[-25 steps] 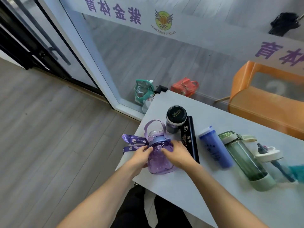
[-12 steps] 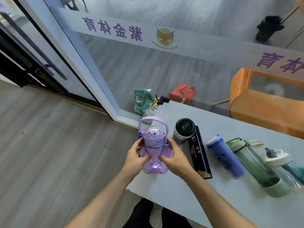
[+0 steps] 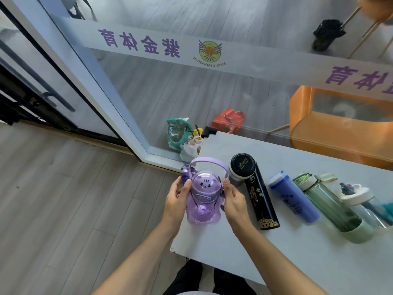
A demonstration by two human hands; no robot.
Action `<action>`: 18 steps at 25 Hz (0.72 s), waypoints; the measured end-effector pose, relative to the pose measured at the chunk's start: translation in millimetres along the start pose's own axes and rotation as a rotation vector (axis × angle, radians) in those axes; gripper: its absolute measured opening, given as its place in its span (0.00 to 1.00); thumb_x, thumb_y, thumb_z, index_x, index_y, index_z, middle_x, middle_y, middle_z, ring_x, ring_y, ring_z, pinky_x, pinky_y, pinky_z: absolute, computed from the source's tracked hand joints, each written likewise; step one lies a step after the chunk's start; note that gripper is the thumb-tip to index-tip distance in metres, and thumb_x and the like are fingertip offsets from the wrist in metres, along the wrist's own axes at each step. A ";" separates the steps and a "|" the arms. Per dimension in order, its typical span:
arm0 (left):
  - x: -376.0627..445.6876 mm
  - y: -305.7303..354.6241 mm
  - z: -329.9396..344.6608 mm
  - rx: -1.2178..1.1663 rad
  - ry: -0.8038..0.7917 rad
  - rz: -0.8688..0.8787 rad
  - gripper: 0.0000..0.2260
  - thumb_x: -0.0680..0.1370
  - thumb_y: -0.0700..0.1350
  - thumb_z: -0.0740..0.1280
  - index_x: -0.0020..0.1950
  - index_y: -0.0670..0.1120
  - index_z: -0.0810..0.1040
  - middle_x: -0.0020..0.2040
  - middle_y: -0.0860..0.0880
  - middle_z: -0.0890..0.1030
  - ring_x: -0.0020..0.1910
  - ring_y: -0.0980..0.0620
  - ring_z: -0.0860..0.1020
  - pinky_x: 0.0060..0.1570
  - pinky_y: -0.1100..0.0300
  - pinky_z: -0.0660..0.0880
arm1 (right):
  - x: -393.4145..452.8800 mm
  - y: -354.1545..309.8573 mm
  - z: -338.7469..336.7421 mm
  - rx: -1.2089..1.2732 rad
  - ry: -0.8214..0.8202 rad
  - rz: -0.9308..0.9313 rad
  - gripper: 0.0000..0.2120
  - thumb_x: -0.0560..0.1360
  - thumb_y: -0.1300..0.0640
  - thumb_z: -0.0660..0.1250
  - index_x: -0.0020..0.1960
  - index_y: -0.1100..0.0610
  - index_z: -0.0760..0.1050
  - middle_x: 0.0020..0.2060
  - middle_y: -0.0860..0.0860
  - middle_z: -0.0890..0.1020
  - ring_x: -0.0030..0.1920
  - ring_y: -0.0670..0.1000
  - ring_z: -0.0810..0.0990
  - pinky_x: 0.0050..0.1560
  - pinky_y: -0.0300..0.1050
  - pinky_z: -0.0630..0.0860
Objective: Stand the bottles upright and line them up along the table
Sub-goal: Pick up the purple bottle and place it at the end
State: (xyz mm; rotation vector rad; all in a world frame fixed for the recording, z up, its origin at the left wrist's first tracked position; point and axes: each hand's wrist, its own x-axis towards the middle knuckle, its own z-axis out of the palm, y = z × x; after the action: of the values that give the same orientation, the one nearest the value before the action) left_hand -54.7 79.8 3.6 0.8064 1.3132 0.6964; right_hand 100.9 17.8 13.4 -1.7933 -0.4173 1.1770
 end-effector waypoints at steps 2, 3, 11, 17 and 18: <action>5.3 0.0 1.8 -0.004 0.057 -0.016 0.15 0.75 0.59 0.69 0.55 0.52 0.83 0.47 0.51 0.86 0.46 0.51 0.83 0.48 0.53 0.80 | 2.3 5.3 3.0 0.030 0.051 0.051 0.16 0.80 0.40 0.61 0.41 0.45 0.83 0.41 0.45 0.86 0.49 0.49 0.83 0.59 0.59 0.79; 7.5 -0.9 2.3 0.015 0.104 -0.015 0.14 0.75 0.60 0.70 0.50 0.51 0.84 0.42 0.51 0.85 0.42 0.50 0.82 0.44 0.53 0.78 | 3.0 8.4 4.4 0.032 0.074 0.063 0.17 0.79 0.40 0.62 0.41 0.45 0.83 0.40 0.46 0.86 0.49 0.50 0.83 0.59 0.60 0.79; 13.5 -11.9 -17.7 -0.017 0.211 -0.110 0.17 0.73 0.59 0.72 0.44 0.46 0.79 0.38 0.47 0.81 0.36 0.49 0.77 0.42 0.50 0.77 | 4.6 8.9 20.2 -0.063 0.122 0.029 0.15 0.76 0.41 0.69 0.40 0.50 0.85 0.31 0.44 0.83 0.35 0.46 0.76 0.47 0.51 0.79; 11.3 -16.8 -24.3 0.024 0.196 -0.135 0.10 0.76 0.53 0.71 0.46 0.46 0.80 0.44 0.45 0.84 0.44 0.45 0.81 0.52 0.45 0.79 | 5.8 10.9 28.6 -0.233 0.144 0.036 0.22 0.75 0.42 0.68 0.36 0.61 0.79 0.27 0.54 0.74 0.34 0.51 0.70 0.39 0.50 0.73; 10.9 -15.6 -27.3 0.050 0.175 -0.120 0.09 0.77 0.52 0.71 0.47 0.46 0.80 0.45 0.45 0.85 0.45 0.45 0.82 0.53 0.46 0.79 | -0.7 7.4 29.8 -0.270 0.153 0.040 0.20 0.76 0.44 0.66 0.37 0.60 0.79 0.29 0.56 0.77 0.36 0.52 0.73 0.41 0.52 0.75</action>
State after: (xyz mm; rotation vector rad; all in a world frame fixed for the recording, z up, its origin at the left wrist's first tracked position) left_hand -80.4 83.3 -17.4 0.7119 1.5293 0.6518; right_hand 73.8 28.6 4.1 -2.1174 -0.4696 1.0395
